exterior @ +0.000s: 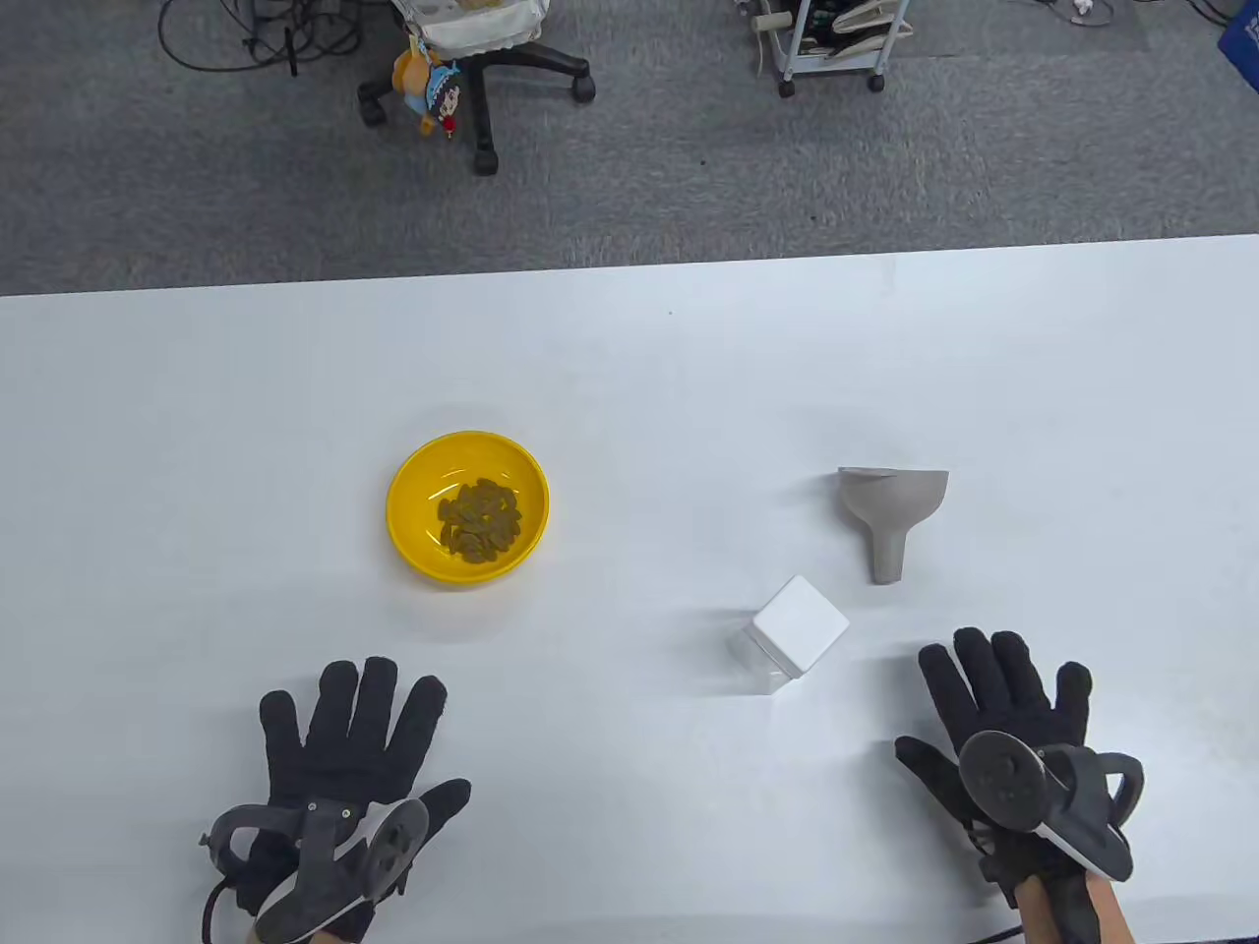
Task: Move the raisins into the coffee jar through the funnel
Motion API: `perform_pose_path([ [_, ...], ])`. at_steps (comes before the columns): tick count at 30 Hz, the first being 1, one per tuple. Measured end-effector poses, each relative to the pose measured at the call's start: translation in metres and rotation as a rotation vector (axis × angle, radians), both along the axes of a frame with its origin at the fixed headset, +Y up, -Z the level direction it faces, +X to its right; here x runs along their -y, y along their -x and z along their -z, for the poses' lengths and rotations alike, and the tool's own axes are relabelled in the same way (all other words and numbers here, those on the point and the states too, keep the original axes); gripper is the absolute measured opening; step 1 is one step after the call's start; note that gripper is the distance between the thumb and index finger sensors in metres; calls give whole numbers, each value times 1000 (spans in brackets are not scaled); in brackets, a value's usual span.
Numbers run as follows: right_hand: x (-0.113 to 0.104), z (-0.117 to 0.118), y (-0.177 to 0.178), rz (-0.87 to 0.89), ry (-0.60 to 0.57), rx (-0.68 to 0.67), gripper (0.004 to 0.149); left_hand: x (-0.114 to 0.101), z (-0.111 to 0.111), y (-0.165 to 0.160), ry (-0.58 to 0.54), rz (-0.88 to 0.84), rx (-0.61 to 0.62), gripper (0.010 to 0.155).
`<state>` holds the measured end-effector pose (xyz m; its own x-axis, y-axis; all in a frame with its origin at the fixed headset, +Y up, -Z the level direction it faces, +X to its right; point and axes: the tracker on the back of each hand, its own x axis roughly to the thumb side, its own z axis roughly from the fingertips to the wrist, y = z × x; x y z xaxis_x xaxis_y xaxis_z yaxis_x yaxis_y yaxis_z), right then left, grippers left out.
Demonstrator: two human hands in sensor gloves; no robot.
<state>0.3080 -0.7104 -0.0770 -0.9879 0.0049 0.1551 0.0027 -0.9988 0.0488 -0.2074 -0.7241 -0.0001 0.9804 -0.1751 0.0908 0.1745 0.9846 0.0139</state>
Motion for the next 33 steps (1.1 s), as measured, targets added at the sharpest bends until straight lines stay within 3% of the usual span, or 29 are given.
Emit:
perform_pose_path([
  [33,1,7,-1,31,31,1,83,-2,5,2,0,-16,-13,91],
])
